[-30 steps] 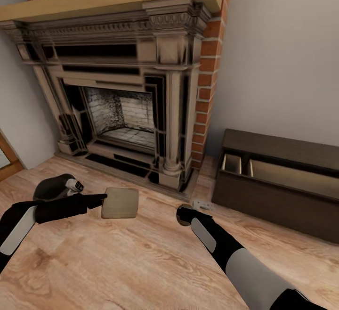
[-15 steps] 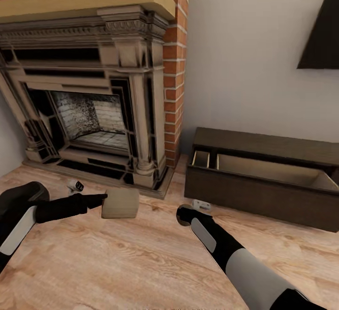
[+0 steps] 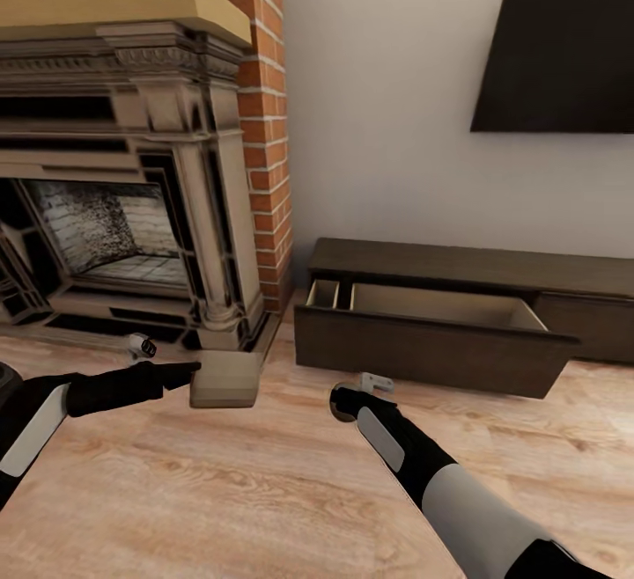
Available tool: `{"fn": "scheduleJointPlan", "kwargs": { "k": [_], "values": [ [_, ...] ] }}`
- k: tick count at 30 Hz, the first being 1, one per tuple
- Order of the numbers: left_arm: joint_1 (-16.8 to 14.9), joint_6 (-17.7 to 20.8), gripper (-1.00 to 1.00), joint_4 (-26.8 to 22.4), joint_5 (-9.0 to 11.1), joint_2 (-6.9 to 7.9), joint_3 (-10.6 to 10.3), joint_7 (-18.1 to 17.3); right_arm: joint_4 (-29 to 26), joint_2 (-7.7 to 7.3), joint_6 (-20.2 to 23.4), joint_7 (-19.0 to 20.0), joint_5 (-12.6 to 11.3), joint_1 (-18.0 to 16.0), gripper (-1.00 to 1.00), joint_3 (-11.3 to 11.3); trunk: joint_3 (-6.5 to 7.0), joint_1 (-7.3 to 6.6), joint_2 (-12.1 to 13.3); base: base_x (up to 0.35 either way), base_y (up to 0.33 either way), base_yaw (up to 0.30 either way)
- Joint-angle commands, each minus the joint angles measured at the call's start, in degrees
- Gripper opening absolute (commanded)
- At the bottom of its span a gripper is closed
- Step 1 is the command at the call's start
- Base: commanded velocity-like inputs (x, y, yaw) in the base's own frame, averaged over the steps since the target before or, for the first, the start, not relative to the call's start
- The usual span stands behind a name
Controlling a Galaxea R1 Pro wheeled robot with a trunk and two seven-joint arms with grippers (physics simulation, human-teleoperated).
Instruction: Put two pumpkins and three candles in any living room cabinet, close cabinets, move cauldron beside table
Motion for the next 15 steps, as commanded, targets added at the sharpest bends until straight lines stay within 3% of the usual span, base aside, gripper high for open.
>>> {"fn": "scheduleJointPlan", "kwargs": {
  "k": [1,10,15],
  "values": [
    [0.0,0.5,-1.00,0.0,0.5,0.06,-0.1,-0.1,-0.1,-0.03,0.1,-0.4,-0.3,-0.1,-1.00,0.3,0.01,-0.02,0.0,-0.099,-0.267,-0.235],
    [0.0,0.5,-1.00,0.1,0.6,0.06,-0.1,-0.1,-0.2,-0.03,0.1,-0.4,-0.3,-0.1,-1.00,0.2,0.57,-0.02,0.0,-0.028,-0.278,-0.234],
    [0.0,0.5,-1.00,0.1,0.5,0.06,-0.1,0.0,-0.3,-0.03,0.1,-0.4,-0.3,-0.1,-1.00,0.4,0.66,-0.02,0.0,-0.001,-0.303,-0.078]
  ]
}}
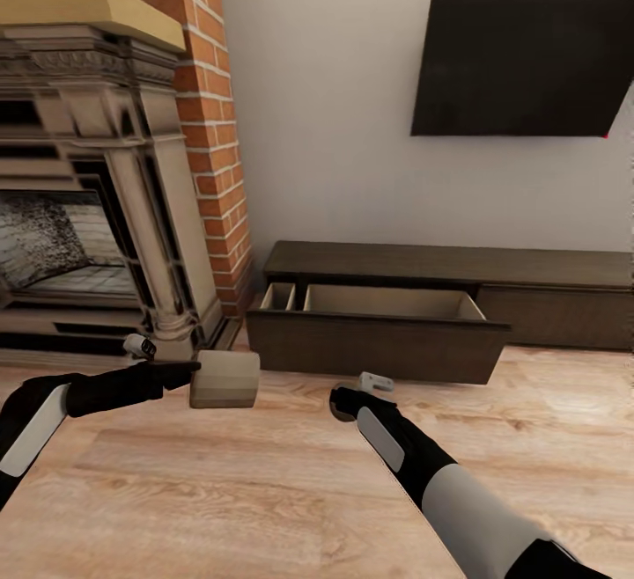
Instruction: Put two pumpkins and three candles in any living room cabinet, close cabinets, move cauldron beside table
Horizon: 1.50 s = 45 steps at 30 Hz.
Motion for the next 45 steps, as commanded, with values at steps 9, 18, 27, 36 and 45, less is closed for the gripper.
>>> {"fn": "scheduleJointPlan", "kwargs": {
  "k": [9,18,27,36,45],
  "values": [
    [-0.1,0.5,-1.00,0.0,0.5,-0.02,-0.1,0.0,0.0,-0.04,0.1,-0.4,-0.3,-0.1,-1.00,0.2,-0.04,-0.01,0.0,0.000,-0.310,-0.004],
    [-0.1,0.5,-1.00,0.0,0.5,-0.03,-0.1,0.0,0.1,-0.04,0.1,-0.4,-0.4,-0.1,-1.00,0.0,0.04,-0.01,0.0,0.000,-0.213,-0.076],
    [-0.1,0.5,-1.00,0.0,0.6,-0.01,-0.1,0.0,0.0,-0.04,0.1,-0.4,-0.4,-0.1,-1.00,-0.1,1.05,-0.89,1.6,0.000,-0.007,-0.266],
    [-0.1,0.6,-1.00,0.1,-2.6,0.07,0.0,0.0,0.1,-0.01,0.2,-0.6,-0.4,-0.1,-1.00,-0.1,2.73,-2.87,5.2,0.000,0.000,-0.053],
    [-0.1,0.6,-1.00,0.1,-2.8,0.06,0.1,0.0,-0.2,-0.04,0.1,-0.5,-0.4,-0.1,-1.00,-0.1,4.35,-4.85,8.8,0.000,0.000,0.000]
  ]
}}
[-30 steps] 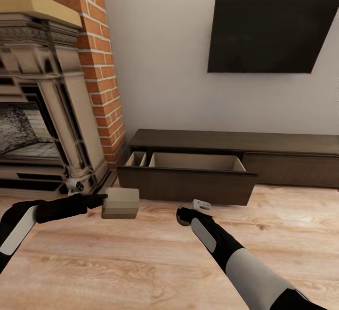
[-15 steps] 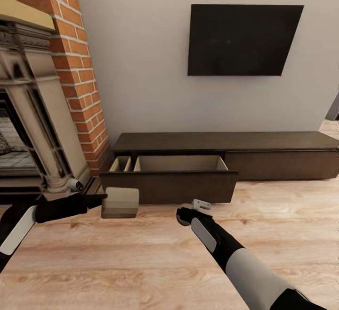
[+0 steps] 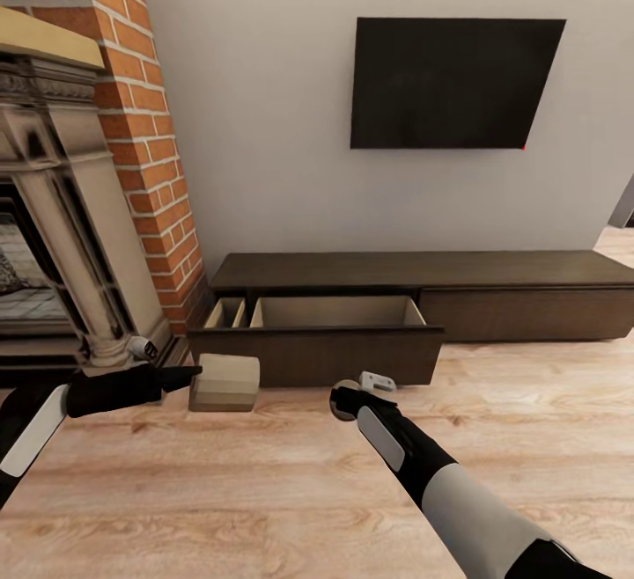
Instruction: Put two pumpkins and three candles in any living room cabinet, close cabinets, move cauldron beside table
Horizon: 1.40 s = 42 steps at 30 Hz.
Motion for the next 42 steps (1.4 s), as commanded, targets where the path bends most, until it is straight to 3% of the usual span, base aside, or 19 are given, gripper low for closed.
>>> {"fn": "scheduleJointPlan", "kwargs": {
  "k": [1,18,21,25,27,30,33,36,38,40,42],
  "values": [
    [0.0,0.3,-1.00,0.0,0.2,0.05,-0.1,-0.1,-0.1,-0.04,0.1,-0.5,-0.4,0.0,-1.00,0.2,0.13,-0.23,0.4,0.000,0.000,0.000],
    [-0.1,0.2,-1.00,0.1,-0.2,0.12,-0.1,0.1,-0.1,-0.04,0.1,-0.5,-0.4,0.0,-1.00,0.2,3.18,-3.97,7.2,0.000,0.000,0.000],
    [-0.1,0.2,-1.00,0.4,-1.9,0.20,0.2,2.3,-0.1,-0.04,0.1,-0.5,-0.4,0.0,-1.00,0.2,3.72,-4.63,8.4,0.000,0.000,0.000],
    [-0.1,0.2,-1.00,0.4,-2.5,0.10,0.4,8.3,0.0,-0.04,0.1,-0.5,-0.4,0.0,-1.00,0.2,4.43,-5.51,10.0,0.000,0.000,0.000],
    [-0.2,0.1,-1.00,0.5,-2.6,0.06,0.5,12.5,0.0,-0.04,0.1,-0.5,-0.4,0.0,-1.00,0.2,4.79,-5.94,10.8,0.000,0.000,0.000],
    [-0.2,0.1,-1.00,0.3,-2.4,-0.17,0.7,22.6,-0.1,-0.04,0.1,-0.5,-0.4,0.0,-1.00,0.2,5.33,-6.60,12.0,0.000,0.000,0.000],
    [-0.2,0.0,-1.00,-0.1,-2.5,-2.15,0.9,34.0,-0.1,-0.10,0.4,-0.7,-0.5,0.0,-1.00,0.2,5.87,-7.26,13.2,0.000,0.000,0.000],
    [-0.3,0.0,-1.00,-2.1,-2.8,-7.26,0.9,53.1,-0.2,0.00,4.1,-1.0,-0.6,0.0,-1.00,-0.1,6.41,-7.92,14.4,0.000,0.000,0.000],
    [-0.3,0.1,-1.00,-4.5,-2.4,-12.44,0.8,69.9,-0.7,0.15,8.6,-2.1,-0.6,0.0,-1.00,-1.0,6.77,-8.36,15.2,0.000,0.000,0.000],
    [-0.3,0.2,-1.00,-5.6,-2.2,-14.90,0.6,75.9,-2.1,0.11,11.4,-4.5,-0.6,0.0,-1.00,-1.8,7.13,-8.80,16.0,0.000,0.000,0.000],
    [-0.3,0.2,-1.00,-6.0,-2.2,-16.14,0.5,78.4,-4.7,0.07,14.6,-8.2,-0.6,0.0,-1.00,-3.4,7.49,-9.24,16.8,0.000,0.000,0.000]
  ]
}}
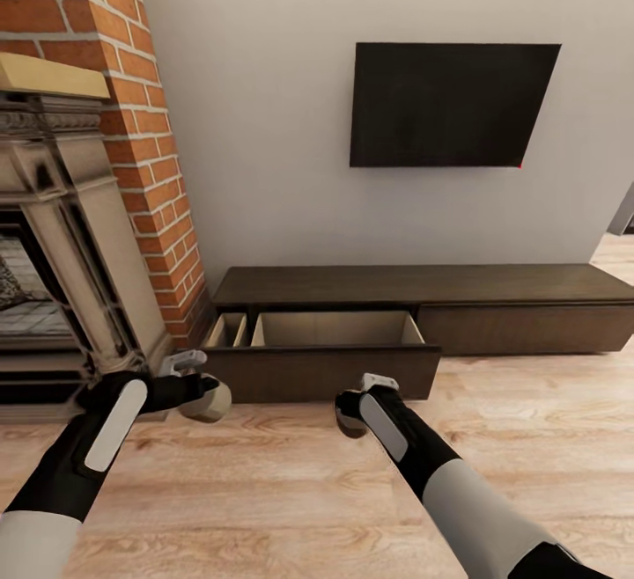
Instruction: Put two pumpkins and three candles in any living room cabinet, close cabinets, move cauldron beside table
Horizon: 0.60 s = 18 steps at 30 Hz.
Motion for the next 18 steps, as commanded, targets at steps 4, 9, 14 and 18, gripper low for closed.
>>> {"fn": "scheduleJointPlan", "kwargs": {
  "k": [4,9,14,18],
  "values": [
    [0.0,0.2,-1.00,-0.7,0.7,-0.68,-0.3,2.1,-10.9,-0.11,6.3,-9.8,-0.9,0.1,-1.00,-4.2,0.66,-0.89,1.6,0.000,0.000,0.000],
    [0.0,0.3,-1.00,-3.6,0.7,-0.80,-0.8,2.3,-19.5,-0.14,9.3,-16.4,-1.0,0.4,-1.00,-5.3,1.56,-1.99,3.6,0.000,0.000,0.000],
    [0.0,0.3,-1.00,-4.3,0.7,-0.82,-1.3,2.4,-21.1,-0.14,9.7,-17.5,-1.2,0.4,-1.00,-5.5,2.45,-3.09,5.6,0.000,0.000,0.000],
    [0.0,0.4,-1.00,-5.2,0.7,-0.80,-1.4,2.4,-21.5,-0.14,10.9,-17.7,-3.2,0.4,-1.00,-5.8,3.17,-3.96,7.2,0.000,0.000,0.000]
  ]
}}
